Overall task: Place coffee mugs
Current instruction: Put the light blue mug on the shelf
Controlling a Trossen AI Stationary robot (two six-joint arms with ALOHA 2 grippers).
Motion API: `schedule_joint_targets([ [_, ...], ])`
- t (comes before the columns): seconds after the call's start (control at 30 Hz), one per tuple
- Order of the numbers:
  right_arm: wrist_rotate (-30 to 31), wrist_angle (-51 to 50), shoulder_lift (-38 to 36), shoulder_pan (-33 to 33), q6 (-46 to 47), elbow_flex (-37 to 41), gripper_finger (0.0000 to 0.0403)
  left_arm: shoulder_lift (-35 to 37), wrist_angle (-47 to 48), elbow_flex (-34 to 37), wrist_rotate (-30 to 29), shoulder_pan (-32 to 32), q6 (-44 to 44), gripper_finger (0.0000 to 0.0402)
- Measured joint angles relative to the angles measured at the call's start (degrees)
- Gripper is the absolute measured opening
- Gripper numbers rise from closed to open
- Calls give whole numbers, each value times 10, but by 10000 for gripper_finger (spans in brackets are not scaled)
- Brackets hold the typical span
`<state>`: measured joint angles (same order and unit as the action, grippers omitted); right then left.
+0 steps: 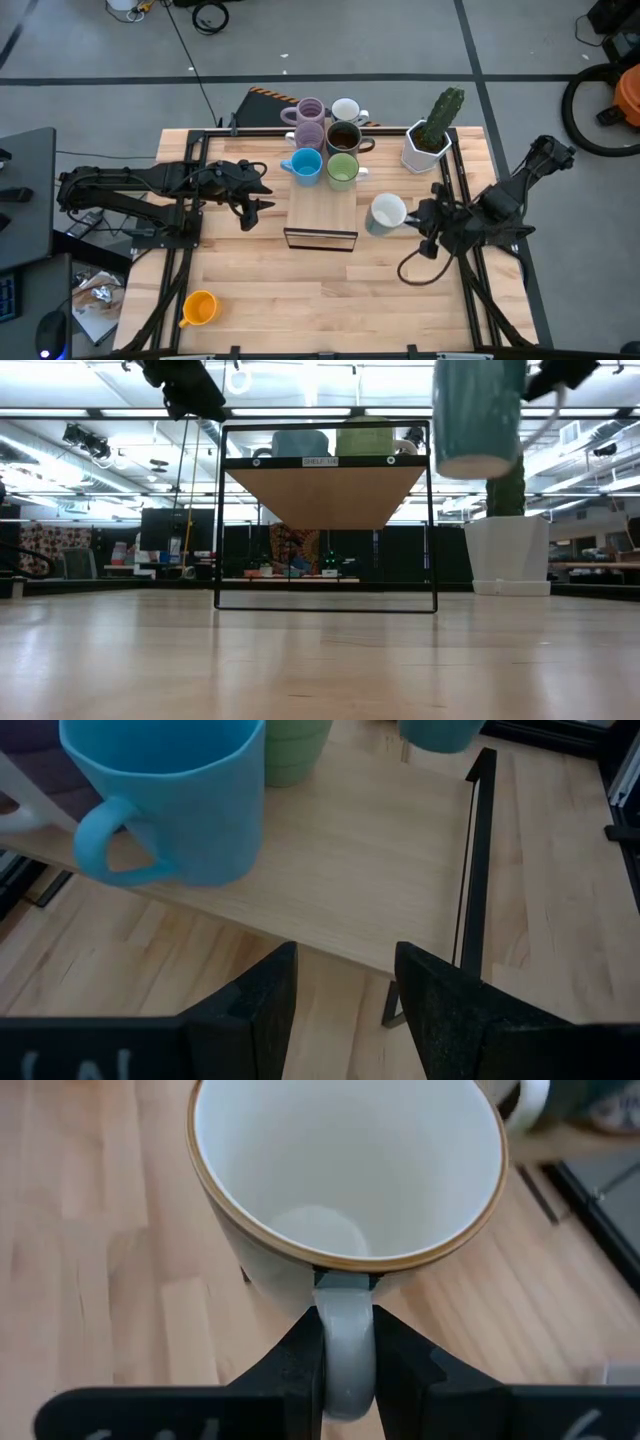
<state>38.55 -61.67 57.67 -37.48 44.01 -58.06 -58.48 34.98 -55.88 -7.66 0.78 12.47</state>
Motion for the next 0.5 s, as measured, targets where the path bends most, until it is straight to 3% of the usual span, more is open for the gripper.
schedule_joint_targets([
  [0.5, -103, 182, 4, 156, -263, -1, 67, 0, -12, 0, 0, 0, -2, 176],
])
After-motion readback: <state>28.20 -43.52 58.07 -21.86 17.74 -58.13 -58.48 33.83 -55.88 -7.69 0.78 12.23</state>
